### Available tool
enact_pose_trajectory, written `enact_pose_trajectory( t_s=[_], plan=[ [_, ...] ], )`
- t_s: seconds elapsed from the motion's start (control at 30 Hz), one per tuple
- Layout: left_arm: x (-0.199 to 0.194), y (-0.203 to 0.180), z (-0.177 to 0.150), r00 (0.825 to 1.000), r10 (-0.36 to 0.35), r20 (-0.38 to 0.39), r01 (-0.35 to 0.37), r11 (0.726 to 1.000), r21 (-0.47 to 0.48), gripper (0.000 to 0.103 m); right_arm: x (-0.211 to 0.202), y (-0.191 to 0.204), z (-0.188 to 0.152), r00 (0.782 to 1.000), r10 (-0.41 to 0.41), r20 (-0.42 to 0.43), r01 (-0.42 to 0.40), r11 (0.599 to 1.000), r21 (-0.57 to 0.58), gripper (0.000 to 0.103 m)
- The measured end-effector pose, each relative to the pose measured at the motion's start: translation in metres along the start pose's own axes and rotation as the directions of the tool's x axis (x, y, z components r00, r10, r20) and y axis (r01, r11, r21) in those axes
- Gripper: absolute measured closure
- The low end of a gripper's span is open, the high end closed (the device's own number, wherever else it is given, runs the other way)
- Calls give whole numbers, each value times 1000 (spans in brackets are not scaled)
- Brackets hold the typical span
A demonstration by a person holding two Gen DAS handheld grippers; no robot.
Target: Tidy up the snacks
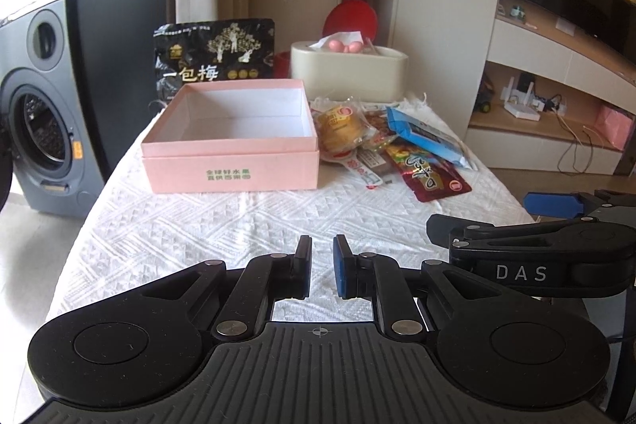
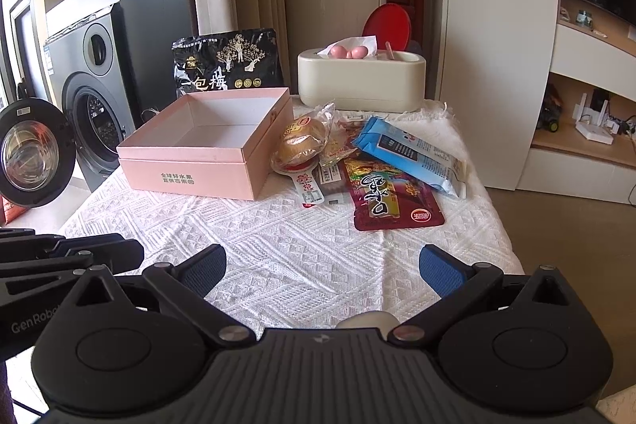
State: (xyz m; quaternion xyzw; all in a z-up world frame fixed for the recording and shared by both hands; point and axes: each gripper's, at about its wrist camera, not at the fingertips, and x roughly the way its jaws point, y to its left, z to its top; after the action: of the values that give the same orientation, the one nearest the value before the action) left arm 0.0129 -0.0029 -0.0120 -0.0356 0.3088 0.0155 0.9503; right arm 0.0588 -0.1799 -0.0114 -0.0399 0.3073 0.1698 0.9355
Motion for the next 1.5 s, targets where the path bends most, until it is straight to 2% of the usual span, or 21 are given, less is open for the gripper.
enact_pose_trajectory(
  t_s=[1.5],
  plan=[
    [8, 4, -7, 999, 4, -33, -5, 1000, -8, 87, 7, -3, -6, 1000, 2, -8, -2, 1000, 2, 0]
  ],
)
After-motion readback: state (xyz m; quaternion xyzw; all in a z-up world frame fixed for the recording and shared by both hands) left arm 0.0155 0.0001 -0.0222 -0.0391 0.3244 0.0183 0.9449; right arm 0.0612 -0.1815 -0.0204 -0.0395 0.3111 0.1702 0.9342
